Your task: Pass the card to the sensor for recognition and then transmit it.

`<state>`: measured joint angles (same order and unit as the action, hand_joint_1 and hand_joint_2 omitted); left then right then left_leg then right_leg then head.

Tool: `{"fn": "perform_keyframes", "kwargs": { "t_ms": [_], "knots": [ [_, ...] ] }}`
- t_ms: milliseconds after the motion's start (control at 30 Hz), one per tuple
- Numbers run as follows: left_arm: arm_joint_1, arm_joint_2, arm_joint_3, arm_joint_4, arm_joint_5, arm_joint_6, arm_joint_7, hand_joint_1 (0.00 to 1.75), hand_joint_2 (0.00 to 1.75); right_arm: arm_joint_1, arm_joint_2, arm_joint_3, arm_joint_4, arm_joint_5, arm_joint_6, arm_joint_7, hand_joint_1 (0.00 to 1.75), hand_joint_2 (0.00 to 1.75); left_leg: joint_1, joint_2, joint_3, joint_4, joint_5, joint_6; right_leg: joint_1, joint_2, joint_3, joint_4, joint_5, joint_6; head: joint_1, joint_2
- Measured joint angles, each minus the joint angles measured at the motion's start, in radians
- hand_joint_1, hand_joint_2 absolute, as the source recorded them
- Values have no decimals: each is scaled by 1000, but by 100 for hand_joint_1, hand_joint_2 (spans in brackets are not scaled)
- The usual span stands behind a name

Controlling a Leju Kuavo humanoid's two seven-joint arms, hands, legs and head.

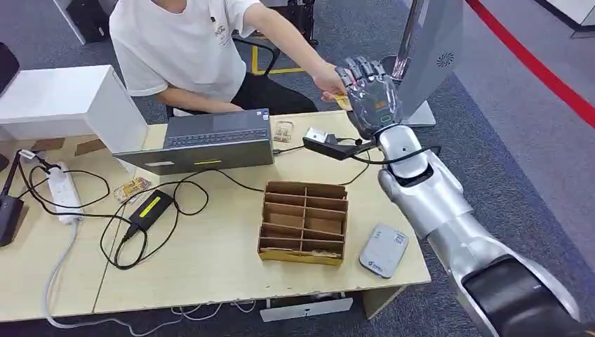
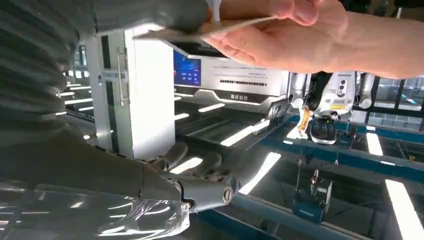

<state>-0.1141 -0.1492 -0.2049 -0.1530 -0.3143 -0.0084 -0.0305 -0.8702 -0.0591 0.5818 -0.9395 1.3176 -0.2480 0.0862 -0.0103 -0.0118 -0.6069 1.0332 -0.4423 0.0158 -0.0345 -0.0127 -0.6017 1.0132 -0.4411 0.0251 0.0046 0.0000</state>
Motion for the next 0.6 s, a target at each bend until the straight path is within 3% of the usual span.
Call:
{"fn": "perform_keyframes", "kwargs": {
  "t_ms": [600],
  "knots": [
    [-1, 6, 7, -2, -11, -33, -5, 0, 175, 16, 0, 0, -32, -16, 9, -5, 175, 175, 0, 0, 0, 0, 0, 0, 0, 0, -1, 0, 0, 0, 0, 0]
  ]
}}
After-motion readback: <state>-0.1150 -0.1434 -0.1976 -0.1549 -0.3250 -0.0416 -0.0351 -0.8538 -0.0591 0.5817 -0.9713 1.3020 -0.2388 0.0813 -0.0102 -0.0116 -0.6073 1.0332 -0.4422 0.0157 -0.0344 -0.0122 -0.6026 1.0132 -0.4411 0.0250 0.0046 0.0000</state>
